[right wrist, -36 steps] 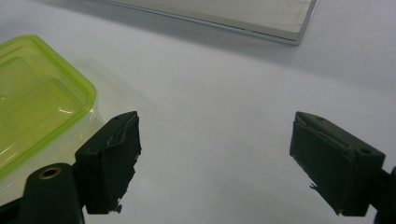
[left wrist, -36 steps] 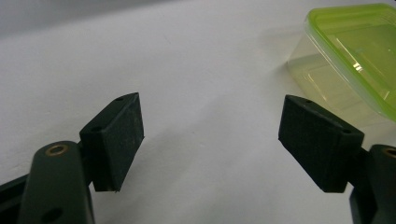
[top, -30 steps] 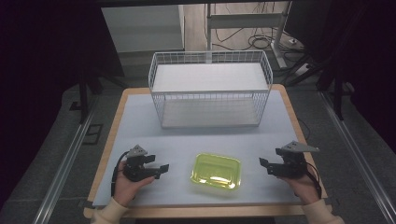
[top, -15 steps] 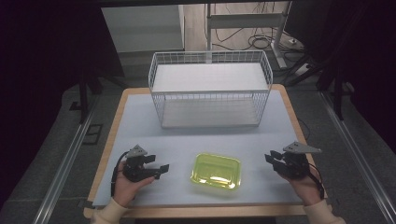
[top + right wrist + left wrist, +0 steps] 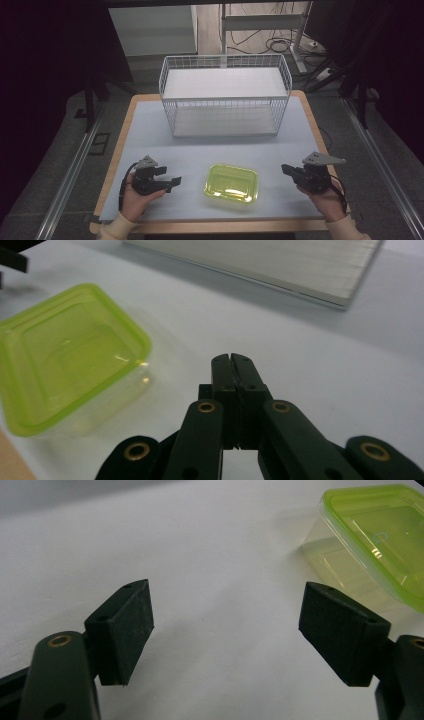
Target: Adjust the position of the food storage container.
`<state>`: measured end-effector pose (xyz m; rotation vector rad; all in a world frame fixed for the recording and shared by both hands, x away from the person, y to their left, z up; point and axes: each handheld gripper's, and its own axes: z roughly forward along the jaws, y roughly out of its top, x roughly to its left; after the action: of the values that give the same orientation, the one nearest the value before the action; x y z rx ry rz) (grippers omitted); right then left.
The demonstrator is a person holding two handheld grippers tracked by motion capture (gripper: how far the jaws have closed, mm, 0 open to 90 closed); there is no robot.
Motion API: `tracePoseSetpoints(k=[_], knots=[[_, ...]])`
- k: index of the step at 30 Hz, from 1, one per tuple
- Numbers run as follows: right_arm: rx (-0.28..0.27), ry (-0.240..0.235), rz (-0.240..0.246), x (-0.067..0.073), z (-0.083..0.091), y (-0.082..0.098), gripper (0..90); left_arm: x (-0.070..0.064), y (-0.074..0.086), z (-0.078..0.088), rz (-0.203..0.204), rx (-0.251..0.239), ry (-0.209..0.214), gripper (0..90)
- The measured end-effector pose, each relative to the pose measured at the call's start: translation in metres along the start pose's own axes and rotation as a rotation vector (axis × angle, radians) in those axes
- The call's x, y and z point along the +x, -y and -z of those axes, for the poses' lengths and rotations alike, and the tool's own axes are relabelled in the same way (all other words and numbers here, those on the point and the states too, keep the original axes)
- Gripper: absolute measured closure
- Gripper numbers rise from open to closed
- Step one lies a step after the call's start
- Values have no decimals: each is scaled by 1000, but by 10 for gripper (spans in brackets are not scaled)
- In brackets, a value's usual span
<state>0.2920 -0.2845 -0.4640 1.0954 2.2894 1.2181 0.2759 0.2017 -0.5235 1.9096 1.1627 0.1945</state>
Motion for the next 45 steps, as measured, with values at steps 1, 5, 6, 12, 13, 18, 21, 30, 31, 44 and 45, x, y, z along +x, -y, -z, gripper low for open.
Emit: tracePoseSetpoints(k=[1, 5, 6, 12, 13, 18, 21, 30, 31, 44, 45], knots=[[2, -14, 5, 3, -1, -1, 900, 0, 0, 0, 1, 0, -1, 209], [3, -82, 40, 19, -2, -5, 900, 1, 0, 1, 4, -2, -11, 201], [5, -118, 57, 30, -2, -7, 900, 0, 0, 1, 12, -5, -14, 193], [42, -214, 132, 63, -11, -9, 899, 0, 0, 0, 8, 6, -11, 186], [42, -214, 132, 63, -11, -9, 899, 0, 0, 0, 8, 6, -11, 185], [87, -276, 191, 85, -21, -7, 899, 0, 0, 0, 1, 5, -14, 185], [102, -293, 206, 90, -23, -6, 900, 0, 1, 0, -2, 7, -15, 186], [177, -345, 254, 108, -36, 2, 899, -2, 1, -1, -3, 13, -6, 192], [197, -352, 264, 112, -39, 5, 899, -2, 1, -1, -3, 13, -6, 192], [254, -356, 287, 113, -49, 14, 900, -3, 1, -1, -4, 19, -1, 193], [254, -356, 287, 113, -49, 14, 900, -3, 1, -1, -4, 19, -1, 193]])
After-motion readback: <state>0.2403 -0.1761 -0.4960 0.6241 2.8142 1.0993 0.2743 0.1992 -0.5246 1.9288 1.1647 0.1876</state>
